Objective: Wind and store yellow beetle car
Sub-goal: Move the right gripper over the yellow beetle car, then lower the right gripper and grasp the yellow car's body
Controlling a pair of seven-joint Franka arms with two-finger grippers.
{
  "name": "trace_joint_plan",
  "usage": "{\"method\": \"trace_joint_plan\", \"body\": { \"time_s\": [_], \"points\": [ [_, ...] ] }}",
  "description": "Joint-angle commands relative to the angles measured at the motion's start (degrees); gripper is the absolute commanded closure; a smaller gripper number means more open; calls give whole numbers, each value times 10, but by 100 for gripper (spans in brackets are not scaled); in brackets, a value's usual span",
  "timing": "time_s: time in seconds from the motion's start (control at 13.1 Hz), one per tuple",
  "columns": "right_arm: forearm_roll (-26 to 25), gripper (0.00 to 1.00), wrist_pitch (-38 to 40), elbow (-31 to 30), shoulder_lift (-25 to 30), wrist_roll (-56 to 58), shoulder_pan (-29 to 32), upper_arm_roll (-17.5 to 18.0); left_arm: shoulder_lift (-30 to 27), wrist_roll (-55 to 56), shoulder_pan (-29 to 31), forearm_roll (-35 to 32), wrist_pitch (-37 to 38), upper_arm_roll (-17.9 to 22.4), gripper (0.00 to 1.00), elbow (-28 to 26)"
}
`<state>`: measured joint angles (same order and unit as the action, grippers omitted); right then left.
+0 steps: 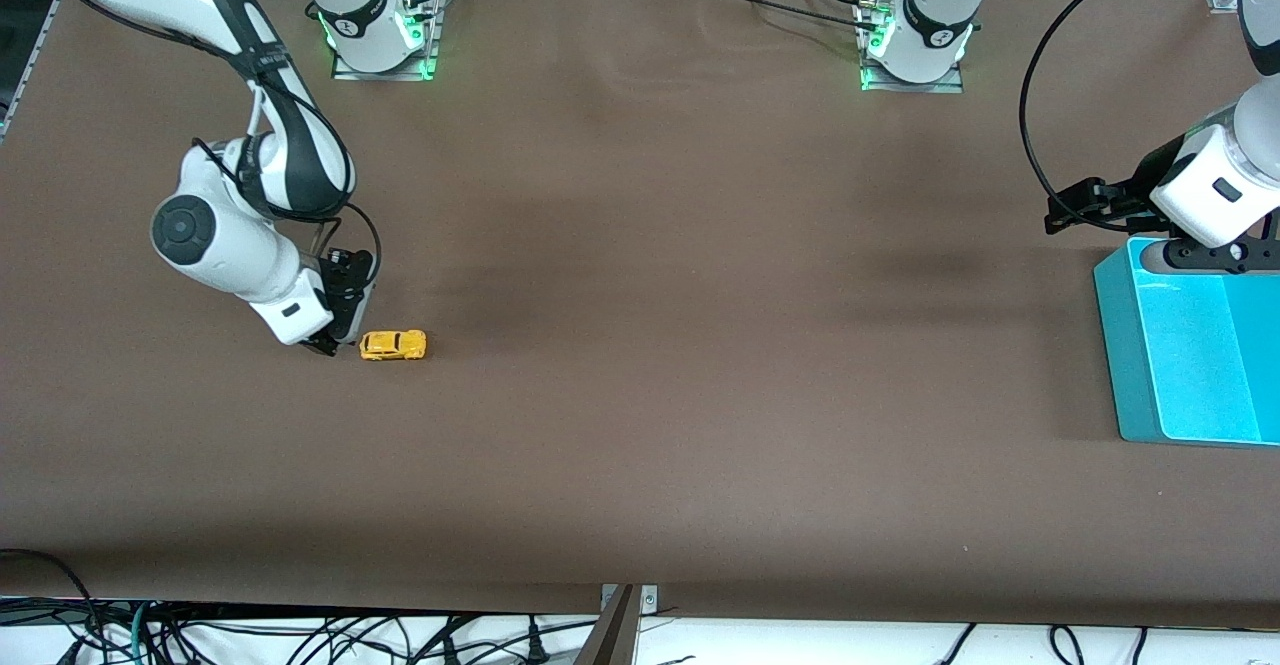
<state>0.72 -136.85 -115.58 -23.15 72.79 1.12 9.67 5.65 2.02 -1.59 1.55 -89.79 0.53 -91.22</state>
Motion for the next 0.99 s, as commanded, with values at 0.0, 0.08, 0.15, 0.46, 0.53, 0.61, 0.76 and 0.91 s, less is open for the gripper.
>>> {"method": "trace_joint_plan", "body": {
  "time_s": [0.0, 0.08, 0.15, 0.46, 0.53, 0.61, 0.76, 0.91],
  "points": [
    [-13, 0, -43, -6, -25, 38, 0, 4, 2, -10, 4, 3, 1, -1, 0, 8],
    [-13, 0, -62, -12, -30, 47, 0, 4, 2, -10, 4, 3, 1, -1, 0, 8],
    [-13, 0, -76, -15, -34, 50, 0, 3, 2, -10, 4, 3, 1, -1, 0, 8],
    [-15, 0, -106, -13, -49, 52, 0, 4, 2, -10, 4, 3, 1, -1, 0, 8],
    [-22, 1, -112, -13, -50, 54, 0, 4, 2, -10, 4, 3, 1, -2, 0, 8],
    [-28, 6, -115, -13, -52, 54, 0, 4, 2, -10, 4, 3, 1, -2, 0, 8],
    [-32, 12, -126, -13, -58, 54, 0, 10, 2, -10, 4, 4, 1, -2, 0, 8],
    [-38, 18, -137, -13, -63, 54, 0, 12, 2, -10, 4, 4, 1, -1, 0, 8]
  ]
}}
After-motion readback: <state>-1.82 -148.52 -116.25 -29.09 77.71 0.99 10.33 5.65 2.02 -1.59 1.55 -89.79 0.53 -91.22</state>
